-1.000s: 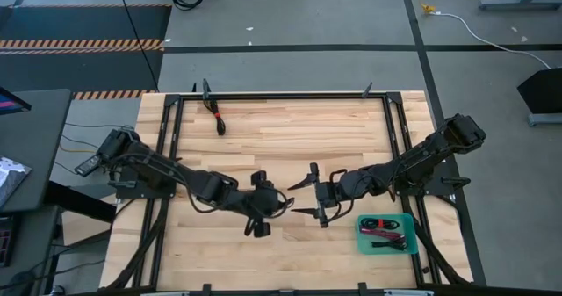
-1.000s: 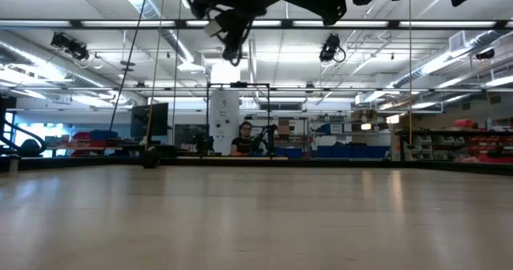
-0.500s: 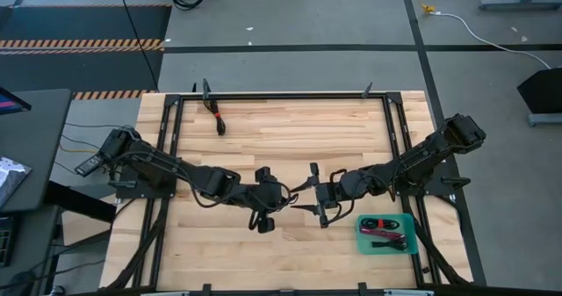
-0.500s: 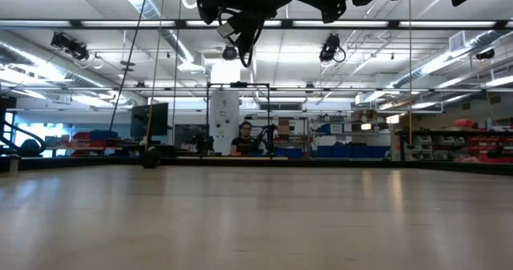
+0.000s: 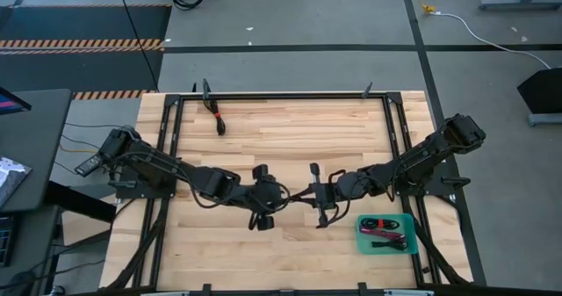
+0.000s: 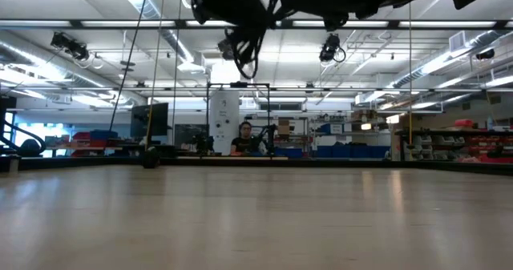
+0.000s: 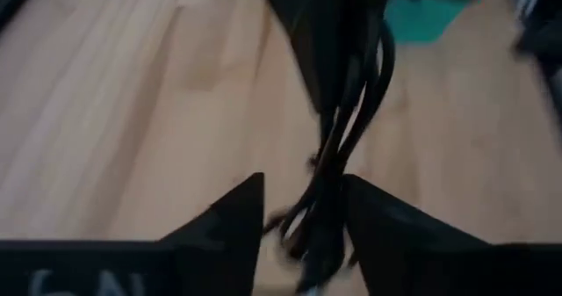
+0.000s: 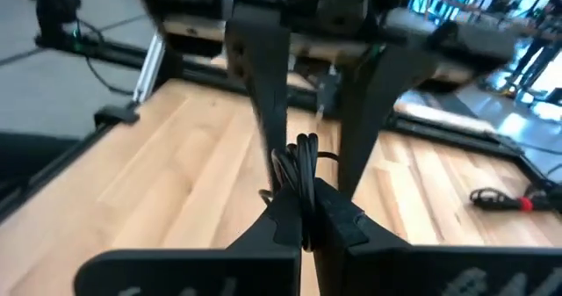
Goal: Pick and place USB-C Cables
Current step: Put the black charger cable into the green bin
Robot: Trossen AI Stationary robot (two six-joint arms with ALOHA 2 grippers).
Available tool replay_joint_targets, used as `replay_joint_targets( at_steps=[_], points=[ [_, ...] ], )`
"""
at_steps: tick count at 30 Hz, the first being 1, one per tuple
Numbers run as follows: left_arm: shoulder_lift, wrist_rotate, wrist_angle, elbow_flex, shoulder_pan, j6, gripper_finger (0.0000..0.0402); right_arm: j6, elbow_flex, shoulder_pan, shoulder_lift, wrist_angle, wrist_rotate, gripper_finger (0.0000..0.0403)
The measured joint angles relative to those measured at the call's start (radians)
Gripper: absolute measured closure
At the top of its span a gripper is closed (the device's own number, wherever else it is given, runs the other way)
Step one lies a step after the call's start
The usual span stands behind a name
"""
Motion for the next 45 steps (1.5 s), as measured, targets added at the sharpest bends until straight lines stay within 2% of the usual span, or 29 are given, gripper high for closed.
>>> replay_joint_targets(
  at_steps=[4, 9, 14, 17, 22, 27, 35, 40, 45],
  points=[
    [-0.034, -0.066, -0.14, 0.0, -0.019, 0.005, 0.0208, 0.011, 0.0, 0.001, -0.004, -0.1, -0.011, 0.0393],
    [-0.085, -0.124, -0.278, 0.001, -0.042, -0.049, 0.0199, 0.072, 0.025, 0.001, -0.072, -0.291, -0.027, 0.0393],
    [-0.086, -0.131, -0.33, -0.001, -0.05, -0.1, 0.021, 0.188, 0.211, 0.002, -0.145, -0.801, -0.039, 0.0393],
    [-0.083, -0.135, -0.331, -0.009, -0.05, -0.123, 0.0218, 0.288, 0.348, 0.004, -0.148, -1.103, -0.1, 0.0393],
    [-0.082, -0.176, -0.323, -0.01, -0.05, -0.128, 0.0229, 0.401, 0.533, 0.038, -0.117, -1.437, -0.186, 0.0393],
    [-0.082, -0.193, -0.323, -0.01, -0.05, -0.128, 0.023, 0.578, 0.645, 0.084, -0.085, -1.647, -0.326, 0.0393],
    [-0.082, -0.267, -0.326, -0.01, -0.059, -0.151, 0.023, 0.904, 0.616, 0.175, -0.026, -1.969, -0.499, 0.0393],
    [-0.082, -0.273, -0.329, -0.01, -0.08, -0.153, 0.023, 1.028, 0.562, 0.238, 0.015, -1.977, -0.625, 0.0393],
    [-0.082, -0.28, -0.329, -0.01, -0.103, -0.131, 0.023, 1.072, 0.541, 0.276, 0.069, -1.934, -0.663, 0.0392]
  ],
)
